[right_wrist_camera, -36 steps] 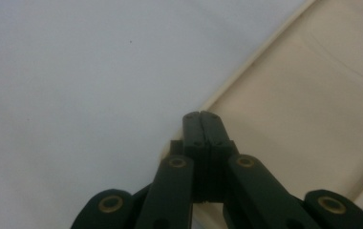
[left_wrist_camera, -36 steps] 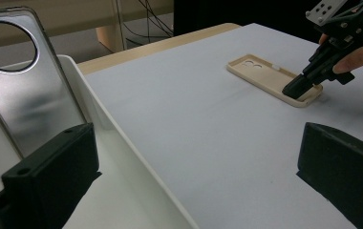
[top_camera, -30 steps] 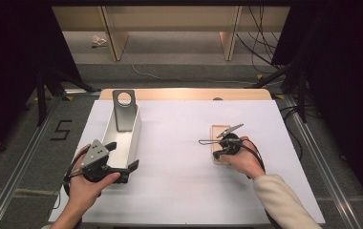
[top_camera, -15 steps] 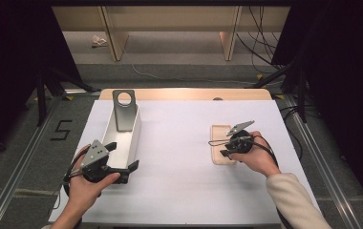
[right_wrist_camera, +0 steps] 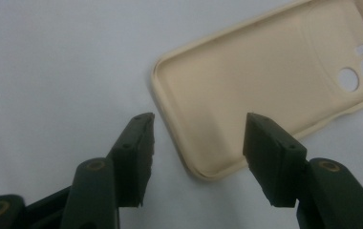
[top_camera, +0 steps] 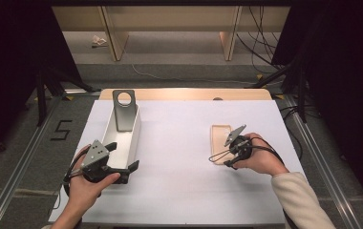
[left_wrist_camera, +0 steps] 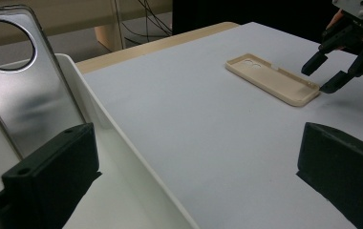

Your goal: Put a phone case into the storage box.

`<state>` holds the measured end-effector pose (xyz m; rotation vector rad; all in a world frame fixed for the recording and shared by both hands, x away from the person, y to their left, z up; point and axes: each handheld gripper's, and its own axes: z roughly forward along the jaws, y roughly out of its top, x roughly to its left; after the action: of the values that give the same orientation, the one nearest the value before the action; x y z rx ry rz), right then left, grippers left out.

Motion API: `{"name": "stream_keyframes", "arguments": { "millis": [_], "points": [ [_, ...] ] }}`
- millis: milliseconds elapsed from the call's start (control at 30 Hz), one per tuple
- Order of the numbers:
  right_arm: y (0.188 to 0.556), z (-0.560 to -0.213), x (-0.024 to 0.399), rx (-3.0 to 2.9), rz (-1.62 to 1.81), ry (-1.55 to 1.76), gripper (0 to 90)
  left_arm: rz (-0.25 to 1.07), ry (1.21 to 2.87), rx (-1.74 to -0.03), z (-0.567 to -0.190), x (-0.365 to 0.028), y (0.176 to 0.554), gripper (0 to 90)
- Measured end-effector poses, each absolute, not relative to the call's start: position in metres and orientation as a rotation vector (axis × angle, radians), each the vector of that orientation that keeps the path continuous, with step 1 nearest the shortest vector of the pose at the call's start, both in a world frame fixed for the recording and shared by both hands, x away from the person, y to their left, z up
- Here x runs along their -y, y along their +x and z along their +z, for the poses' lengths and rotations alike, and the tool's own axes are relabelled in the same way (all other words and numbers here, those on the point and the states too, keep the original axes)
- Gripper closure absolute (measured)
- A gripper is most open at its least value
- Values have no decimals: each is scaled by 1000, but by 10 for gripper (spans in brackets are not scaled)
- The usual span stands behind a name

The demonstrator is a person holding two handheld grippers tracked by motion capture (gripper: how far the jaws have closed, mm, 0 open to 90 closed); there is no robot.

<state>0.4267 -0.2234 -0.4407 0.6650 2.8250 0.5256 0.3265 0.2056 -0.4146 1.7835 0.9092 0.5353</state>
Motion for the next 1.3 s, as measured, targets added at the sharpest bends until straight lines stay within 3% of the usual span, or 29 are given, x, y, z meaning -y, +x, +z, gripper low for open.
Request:
{"name": "stream_keyframes", "arguments": {
  "millis": [1300],
  "points": [
    [433,-452,197,-2863,194,346,518,529,1786,-904,-415,-204,327,0]
  ]
}}
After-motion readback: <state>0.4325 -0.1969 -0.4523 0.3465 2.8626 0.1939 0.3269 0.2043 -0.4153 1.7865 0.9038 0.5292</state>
